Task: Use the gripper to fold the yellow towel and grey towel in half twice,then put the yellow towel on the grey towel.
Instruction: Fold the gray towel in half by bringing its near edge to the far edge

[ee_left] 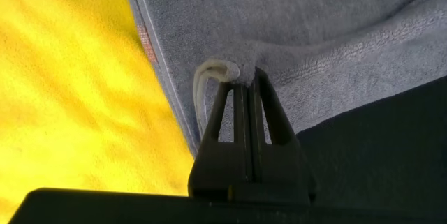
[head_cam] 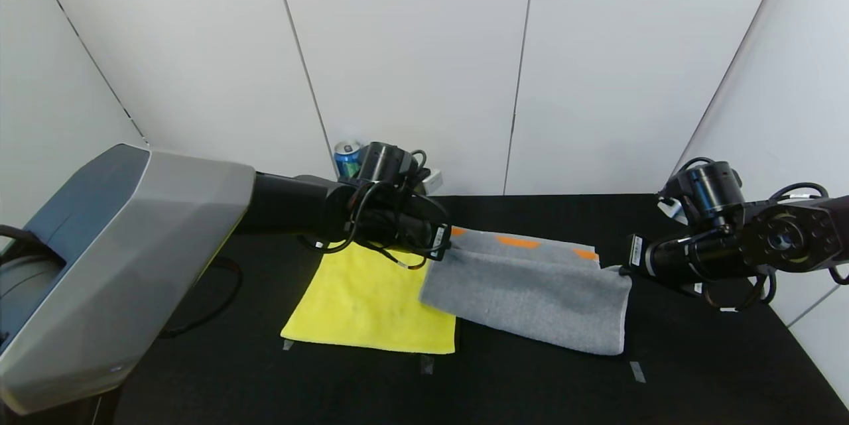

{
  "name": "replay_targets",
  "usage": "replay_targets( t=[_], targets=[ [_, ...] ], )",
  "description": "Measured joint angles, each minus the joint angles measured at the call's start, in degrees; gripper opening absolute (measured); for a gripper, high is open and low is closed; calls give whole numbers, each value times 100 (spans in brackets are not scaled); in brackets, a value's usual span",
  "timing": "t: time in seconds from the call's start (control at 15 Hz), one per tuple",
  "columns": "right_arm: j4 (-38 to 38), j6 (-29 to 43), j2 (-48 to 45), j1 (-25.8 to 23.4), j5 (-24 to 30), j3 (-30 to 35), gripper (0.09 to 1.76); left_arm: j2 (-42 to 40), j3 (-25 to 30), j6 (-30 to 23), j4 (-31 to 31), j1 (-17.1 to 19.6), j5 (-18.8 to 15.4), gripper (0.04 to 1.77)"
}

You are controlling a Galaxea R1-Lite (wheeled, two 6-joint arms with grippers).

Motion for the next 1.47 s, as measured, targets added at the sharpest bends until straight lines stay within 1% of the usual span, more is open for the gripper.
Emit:
replay_targets(
  t=[0.2, 0.27, 0.4, 0.53, 0.87, 1.07, 1.13, 1.2, 1.33, 1.47],
  targets=[
    [-2, -27, 39, -17, -20, -51, 11, 39, -48, 27, 11, 9, 2, 10],
    [-17, -77, 128, -46, -68, -193, 11, 101, -223, 38, 35, 30, 24, 10],
    [-24, -172, 310, -124, -218, -402, 11, 295, -783, 73, 172, 52, 211, 10],
    [-9, -216, 425, -173, -233, -505, 11, 493, -1108, 93, 333, 6, 369, 10],
    [-27, -224, 555, -188, -230, -573, 11, 758, -1414, 79, 380, -2, 433, 10],
    [-35, -246, 579, -188, -230, -584, 11, 822, -1462, 73, 380, -13, 430, 10],
    [-39, -290, 583, -188, -233, -584, 21, 835, -1469, 77, 377, -13, 439, 10],
    [-35, -319, 594, -185, -233, -586, 39, 846, -1471, 84, 377, -11, 439, 10],
    [-41, -325, 605, -174, -266, -590, 69, 862, -1471, 95, 369, 0, 452, 47],
    [-46, -323, 612, -157, -266, -617, 92, 859, -1475, 79, 345, 6, 547, 74]
  ],
)
